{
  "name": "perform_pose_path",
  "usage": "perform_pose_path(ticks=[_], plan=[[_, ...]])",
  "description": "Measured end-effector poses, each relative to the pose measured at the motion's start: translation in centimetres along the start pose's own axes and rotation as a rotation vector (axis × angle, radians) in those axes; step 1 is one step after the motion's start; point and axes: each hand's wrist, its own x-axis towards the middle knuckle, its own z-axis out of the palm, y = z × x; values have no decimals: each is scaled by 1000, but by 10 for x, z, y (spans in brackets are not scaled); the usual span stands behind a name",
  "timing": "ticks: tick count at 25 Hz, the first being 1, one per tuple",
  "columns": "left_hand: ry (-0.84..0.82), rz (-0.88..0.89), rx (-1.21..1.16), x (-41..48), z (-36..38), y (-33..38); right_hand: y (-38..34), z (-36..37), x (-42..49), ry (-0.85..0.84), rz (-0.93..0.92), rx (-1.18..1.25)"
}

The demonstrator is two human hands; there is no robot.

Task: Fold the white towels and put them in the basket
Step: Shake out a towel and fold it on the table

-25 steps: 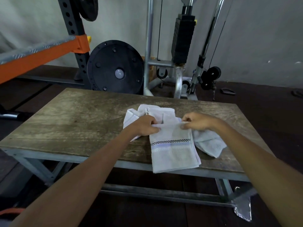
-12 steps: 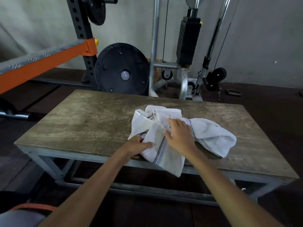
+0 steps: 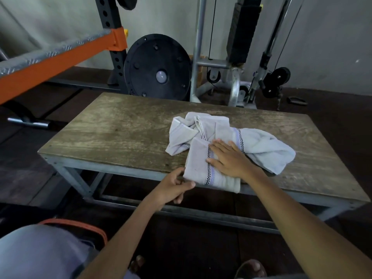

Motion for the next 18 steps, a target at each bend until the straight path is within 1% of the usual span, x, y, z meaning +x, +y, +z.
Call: perform_pose_path(ticks=[1, 3, 5, 7, 9, 11, 14, 15, 16, 18], plan=[[-19, -5, -47, 0, 2, -1, -5, 0, 0, 26, 41, -17], [-30, 16, -88, 1, 2, 0, -21, 7, -1, 76, 152, 27], [-28, 38, -32, 2, 0, 0, -32, 18, -4, 109, 214, 92], [-16, 52, 117, 4, -6, -3, -32, 23, -4, 134, 214, 84], [1, 56, 197, 5, -8, -5, -28, 23, -3, 127, 206, 77], [-3, 54, 179, 7, -6, -5, -26, 23, -1, 134, 198, 68], [-42, 6, 98, 5, -1, -6, -25, 22, 1, 127, 171, 62], [-30, 2, 91, 3, 0, -8, -23, 21, 1, 121, 163, 64], [4, 6, 98, 2, -1, -10, -22, 21, 2, 119, 156, 63], [124, 1, 156, 3, -4, -15, -20, 21, 1, 126, 143, 63]])
